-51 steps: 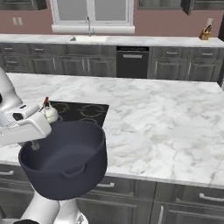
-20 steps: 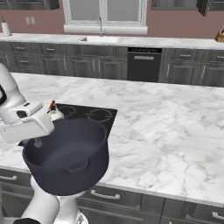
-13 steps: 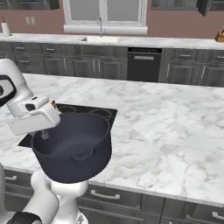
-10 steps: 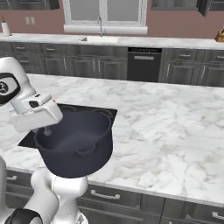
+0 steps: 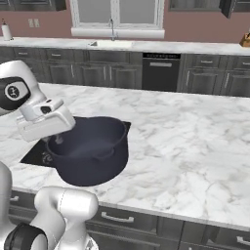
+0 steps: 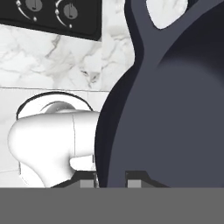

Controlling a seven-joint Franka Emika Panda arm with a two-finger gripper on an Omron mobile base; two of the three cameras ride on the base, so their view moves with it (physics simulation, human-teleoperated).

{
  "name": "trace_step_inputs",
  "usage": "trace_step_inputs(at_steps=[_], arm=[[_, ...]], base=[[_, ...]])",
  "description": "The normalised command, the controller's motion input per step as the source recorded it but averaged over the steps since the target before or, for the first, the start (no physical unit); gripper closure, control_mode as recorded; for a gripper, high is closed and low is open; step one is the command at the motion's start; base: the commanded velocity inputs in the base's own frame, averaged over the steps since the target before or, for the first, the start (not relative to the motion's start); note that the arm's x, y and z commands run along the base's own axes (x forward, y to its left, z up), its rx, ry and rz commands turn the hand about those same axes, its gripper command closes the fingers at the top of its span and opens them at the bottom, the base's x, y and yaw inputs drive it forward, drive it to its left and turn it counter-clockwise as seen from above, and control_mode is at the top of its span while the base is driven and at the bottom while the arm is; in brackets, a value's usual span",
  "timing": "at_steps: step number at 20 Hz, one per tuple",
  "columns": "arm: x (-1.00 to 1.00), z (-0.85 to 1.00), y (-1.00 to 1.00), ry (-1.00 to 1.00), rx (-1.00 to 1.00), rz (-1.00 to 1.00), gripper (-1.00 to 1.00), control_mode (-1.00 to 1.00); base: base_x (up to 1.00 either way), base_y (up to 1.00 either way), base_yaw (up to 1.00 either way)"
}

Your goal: Pick the kettle from the cabinet and place it on a stove burner. Then pick the pot from the counter and place it on another stove burner. Finally, turn both burners on.

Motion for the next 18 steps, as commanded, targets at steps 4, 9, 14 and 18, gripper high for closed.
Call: trace_step_inputs(at_steps=[4,9,14,18], arm=[[0.22,-0.11,0.02,-0.03,0.00,0.10,1.00,-1.00],[0.20,-0.09,0.09,-0.06,0.00,0.13,1.00,-1.00],[0.10,-0.08,0.06,-0.03,0.00,0.15,1.00,-1.00],[0.09,-0.02,0.00,0.00,0.01,0.09,1.00,-1.00]], base=[[0.00,0.00,0.00],[0.00,0.00,0.00],[0.00,0.00,0.00],[0.00,0.00,0.00]])
